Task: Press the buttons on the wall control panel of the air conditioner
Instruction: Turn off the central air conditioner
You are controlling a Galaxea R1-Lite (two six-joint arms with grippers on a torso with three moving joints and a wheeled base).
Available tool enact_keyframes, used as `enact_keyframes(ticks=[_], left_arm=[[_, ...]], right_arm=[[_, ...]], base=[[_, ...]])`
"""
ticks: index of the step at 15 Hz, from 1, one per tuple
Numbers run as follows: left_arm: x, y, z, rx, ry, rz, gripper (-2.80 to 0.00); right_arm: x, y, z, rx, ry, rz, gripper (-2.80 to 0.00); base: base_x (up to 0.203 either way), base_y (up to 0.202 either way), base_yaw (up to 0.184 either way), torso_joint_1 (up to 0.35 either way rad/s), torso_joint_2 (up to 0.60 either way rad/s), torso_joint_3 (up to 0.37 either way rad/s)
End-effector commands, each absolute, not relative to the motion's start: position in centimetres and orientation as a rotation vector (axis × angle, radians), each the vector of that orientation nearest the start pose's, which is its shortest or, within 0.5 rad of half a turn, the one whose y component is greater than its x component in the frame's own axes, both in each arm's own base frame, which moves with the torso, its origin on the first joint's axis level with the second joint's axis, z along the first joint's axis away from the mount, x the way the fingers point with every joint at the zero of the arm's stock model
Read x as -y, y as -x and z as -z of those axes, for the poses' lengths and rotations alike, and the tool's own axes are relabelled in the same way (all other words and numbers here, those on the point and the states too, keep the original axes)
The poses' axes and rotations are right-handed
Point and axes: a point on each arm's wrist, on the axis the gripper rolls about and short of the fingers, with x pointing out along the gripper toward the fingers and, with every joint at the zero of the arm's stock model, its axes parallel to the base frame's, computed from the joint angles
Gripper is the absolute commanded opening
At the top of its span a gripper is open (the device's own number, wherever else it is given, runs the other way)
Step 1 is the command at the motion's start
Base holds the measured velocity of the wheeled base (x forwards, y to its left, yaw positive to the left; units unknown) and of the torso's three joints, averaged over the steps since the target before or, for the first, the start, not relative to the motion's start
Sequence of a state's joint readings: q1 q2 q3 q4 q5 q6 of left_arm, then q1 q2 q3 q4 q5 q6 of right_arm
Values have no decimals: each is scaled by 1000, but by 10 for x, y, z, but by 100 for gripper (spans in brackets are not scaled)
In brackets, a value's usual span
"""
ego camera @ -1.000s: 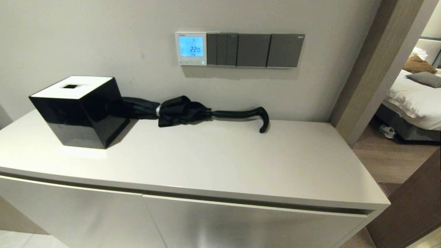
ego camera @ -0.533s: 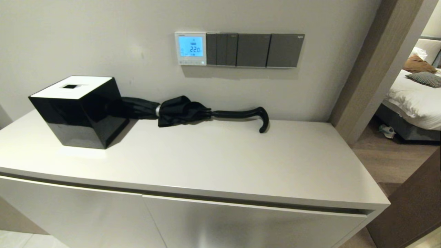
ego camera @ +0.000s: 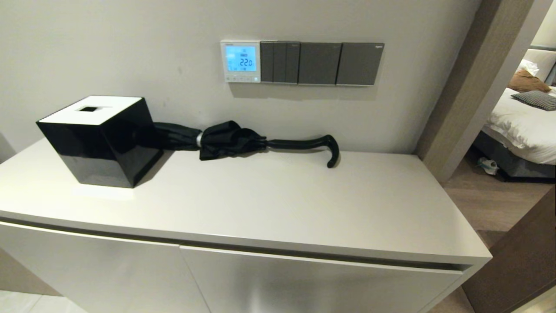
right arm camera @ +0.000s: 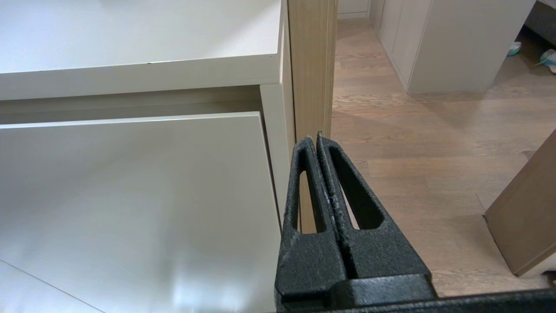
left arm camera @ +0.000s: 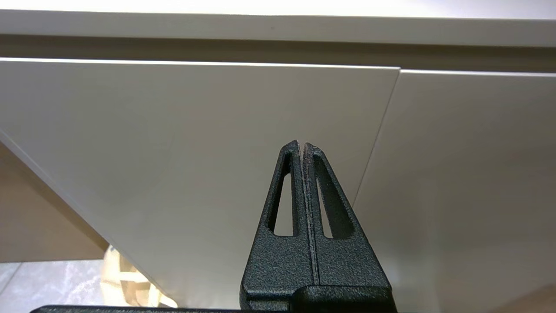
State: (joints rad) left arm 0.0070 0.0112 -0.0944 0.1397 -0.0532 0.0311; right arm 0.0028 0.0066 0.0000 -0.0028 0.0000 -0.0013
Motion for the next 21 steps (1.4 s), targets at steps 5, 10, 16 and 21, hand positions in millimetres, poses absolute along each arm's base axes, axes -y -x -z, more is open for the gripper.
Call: enact_keyframes(ticks=[5,10,16,21], left_arm=[[0,23,-72,-17,-90,2,-280],[0,23,-72,-19,-92,2,-280],[0,23,-72,-18,-96,2,-280],[0,23,-72,-17,-98,2,-280]], right_arm=[[0,22,-76,-5,2,-3,-280],[0,22,-76,-5,2,-3,-280],[0,22,-76,-5,2,-3,-280],[0,22,-76,-5,2,-3,-280]], base=[[0,0,0,0,0,0],[0,0,0,0,0,0],[0,0,0,0,0,0],[0,0,0,0,0,0]])
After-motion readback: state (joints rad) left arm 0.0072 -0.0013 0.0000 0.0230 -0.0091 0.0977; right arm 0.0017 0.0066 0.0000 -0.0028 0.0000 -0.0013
